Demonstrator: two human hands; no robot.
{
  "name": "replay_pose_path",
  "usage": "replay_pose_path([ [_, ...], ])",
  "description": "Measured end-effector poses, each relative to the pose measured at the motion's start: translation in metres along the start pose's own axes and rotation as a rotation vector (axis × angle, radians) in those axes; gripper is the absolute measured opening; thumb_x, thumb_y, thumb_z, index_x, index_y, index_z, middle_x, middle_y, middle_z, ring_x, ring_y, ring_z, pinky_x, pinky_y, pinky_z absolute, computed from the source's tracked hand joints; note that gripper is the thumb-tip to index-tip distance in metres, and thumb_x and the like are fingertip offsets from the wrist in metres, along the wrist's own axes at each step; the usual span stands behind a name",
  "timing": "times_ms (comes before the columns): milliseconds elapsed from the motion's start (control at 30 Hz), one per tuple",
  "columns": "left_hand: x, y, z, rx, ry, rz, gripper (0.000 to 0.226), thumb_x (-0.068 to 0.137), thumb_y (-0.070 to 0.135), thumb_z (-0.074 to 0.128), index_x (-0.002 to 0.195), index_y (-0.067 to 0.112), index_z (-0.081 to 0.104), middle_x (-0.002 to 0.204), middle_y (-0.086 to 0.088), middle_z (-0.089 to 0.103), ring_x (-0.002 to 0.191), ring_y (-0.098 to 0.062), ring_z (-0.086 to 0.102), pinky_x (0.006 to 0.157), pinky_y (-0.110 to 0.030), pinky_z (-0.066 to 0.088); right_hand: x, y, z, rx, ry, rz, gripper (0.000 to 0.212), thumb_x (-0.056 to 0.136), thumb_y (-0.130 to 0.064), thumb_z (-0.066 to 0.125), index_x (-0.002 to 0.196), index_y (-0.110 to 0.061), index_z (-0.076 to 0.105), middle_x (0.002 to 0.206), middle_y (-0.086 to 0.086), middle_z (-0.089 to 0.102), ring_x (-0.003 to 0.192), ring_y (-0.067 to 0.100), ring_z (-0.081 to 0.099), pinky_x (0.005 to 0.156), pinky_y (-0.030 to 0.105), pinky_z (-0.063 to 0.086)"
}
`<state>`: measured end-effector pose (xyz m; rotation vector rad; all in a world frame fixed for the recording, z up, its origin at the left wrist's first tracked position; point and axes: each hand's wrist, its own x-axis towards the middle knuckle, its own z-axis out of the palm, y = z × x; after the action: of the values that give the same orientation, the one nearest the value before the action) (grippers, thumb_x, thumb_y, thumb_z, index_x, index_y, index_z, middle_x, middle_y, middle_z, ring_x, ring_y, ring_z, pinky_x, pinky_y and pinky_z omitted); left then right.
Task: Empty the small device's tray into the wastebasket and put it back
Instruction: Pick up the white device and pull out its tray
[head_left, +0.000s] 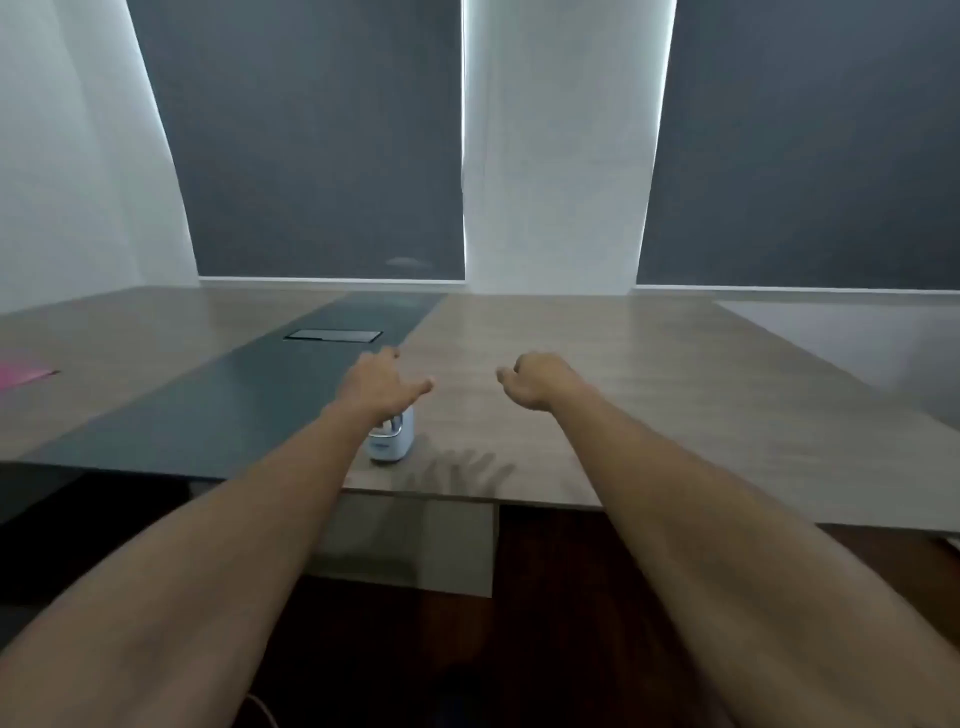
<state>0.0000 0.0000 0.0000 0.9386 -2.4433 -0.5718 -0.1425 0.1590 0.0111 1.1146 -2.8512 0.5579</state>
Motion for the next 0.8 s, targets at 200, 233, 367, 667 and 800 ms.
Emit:
replay_pose_path([
  [200,-0.010,-0.035,0.036,-0.151,0.091,-0.130,0.072,0.071,0.047,0.077,0.134,0.027,0.048,0.130,-0.013,0.044,0.118,-0.034,0.053,0.094,-0.039,0.043,-0.004,-0.002,0.039,0.180,-0.071,0.019,0.055,0.101,-0.042,0.037,0.136,-0.005,0.057,0.141,0.019,0.056,0.129,0.035,0.052,0.103,0.040,0.043],
  [233,-0.010,-0.038,0.040,-0.161,0.117,-0.139,0.068,0.071,0.044,0.078,0.130,0.027,0.050,0.126,-0.013,0.045,0.113,-0.035,0.055,0.091,-0.038,0.044,-0.002,0.000,0.042,0.220,-0.056,0.015,0.053,0.100,-0.041,0.038,0.135,-0.006,0.058,0.140,0.018,0.057,0.128,0.035,0.052,0.103,0.040,0.044],
  [367,-0.005,-0.047,0.051,-0.216,0.182,-0.153,0.058,0.071,0.033,0.079,0.125,0.027,0.056,0.118,-0.016,0.052,0.105,-0.038,0.059,0.089,-0.038,0.047,0.009,0.007,0.056,0.346,-0.029,0.029,0.048,0.099,-0.040,0.042,0.129,-0.008,0.062,0.133,0.015,0.063,0.123,0.032,0.056,0.100,0.038,0.046],
  [667,0.022,-0.026,0.058,-0.879,0.113,-0.372,0.025,0.086,0.032,0.059,0.108,0.021,0.057,0.118,-0.009,0.061,0.096,-0.028,0.059,0.086,-0.050,0.057,0.020,0.009,0.058,0.777,-0.252,0.161,0.049,0.100,-0.040,0.042,0.121,-0.001,0.064,0.115,0.017,0.071,0.090,0.028,0.067,0.076,0.040,0.059],
  [800,0.028,0.001,0.068,-1.053,0.009,-0.420,0.023,0.091,0.034,0.050,0.109,0.021,0.057,0.102,-0.007,0.062,0.083,-0.025,0.059,0.068,-0.036,0.054,0.020,0.009,0.056,0.886,-0.356,0.234,0.065,0.096,-0.055,0.041,0.121,0.001,0.063,0.112,0.018,0.071,0.083,0.031,0.070,0.072,0.039,0.061],
])
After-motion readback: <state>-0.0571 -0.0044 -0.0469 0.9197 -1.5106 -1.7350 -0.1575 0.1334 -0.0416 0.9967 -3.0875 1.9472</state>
